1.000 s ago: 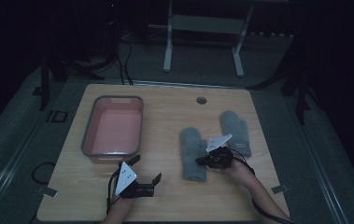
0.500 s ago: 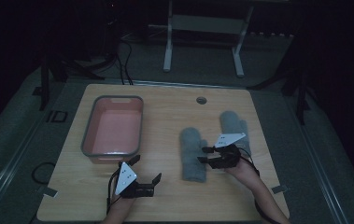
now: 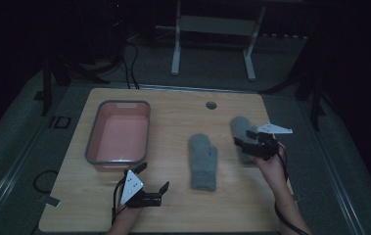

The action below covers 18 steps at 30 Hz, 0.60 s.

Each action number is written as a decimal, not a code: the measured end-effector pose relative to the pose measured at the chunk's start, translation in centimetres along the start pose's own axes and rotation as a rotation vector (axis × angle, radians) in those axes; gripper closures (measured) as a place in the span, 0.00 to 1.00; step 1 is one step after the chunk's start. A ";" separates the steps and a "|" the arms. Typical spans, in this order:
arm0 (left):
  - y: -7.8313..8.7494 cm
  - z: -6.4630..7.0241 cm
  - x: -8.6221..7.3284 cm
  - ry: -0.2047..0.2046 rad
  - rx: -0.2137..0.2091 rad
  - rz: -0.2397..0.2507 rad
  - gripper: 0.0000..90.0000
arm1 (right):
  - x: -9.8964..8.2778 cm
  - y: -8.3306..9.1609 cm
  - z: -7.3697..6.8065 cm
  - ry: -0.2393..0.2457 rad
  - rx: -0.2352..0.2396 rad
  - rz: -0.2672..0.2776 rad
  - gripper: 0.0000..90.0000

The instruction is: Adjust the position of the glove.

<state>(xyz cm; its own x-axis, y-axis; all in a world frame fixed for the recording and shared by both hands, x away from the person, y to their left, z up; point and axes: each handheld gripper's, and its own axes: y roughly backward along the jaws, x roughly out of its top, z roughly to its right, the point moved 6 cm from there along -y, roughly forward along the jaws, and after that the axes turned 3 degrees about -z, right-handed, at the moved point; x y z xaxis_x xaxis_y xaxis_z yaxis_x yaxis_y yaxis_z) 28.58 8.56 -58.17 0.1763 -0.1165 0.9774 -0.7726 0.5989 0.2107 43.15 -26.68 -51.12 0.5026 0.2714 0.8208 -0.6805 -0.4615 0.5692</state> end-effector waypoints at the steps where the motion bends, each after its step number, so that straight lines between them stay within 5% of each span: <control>1: 0.0 0.0 0.0 0.000 0.000 0.000 0.00 | 0.2 -0.1 1.5 -0.030 -0.057 0.010 0.38; 4: 0.0 0.0 0.0 0.001 0.001 0.000 0.00 | 0.3 -0.2 2.2 -0.055 -0.077 0.006 0.39; 5: 0.0 0.0 0.0 0.001 0.001 0.000 0.00 | 0.4 -0.9 3.5 -0.108 -0.115 0.002 0.46; 8: 0.0 0.0 0.0 0.002 0.000 0.000 0.00 | -0.1 -2.1 4.4 -0.152 -0.158 -0.030 0.43; 18: 0.0 0.0 0.0 0.002 -0.002 0.000 0.00 | -3.1 -5.6 5.0 -0.120 -0.261 -0.152 0.38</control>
<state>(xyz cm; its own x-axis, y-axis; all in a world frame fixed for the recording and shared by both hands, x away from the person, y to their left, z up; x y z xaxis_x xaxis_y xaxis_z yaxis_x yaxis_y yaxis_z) 28.60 8.58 -58.17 0.1775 -0.1144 0.9774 -0.7714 0.6006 0.2104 48.11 -29.13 -57.08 0.6577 0.2115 0.7230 -0.6989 -0.1867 0.6904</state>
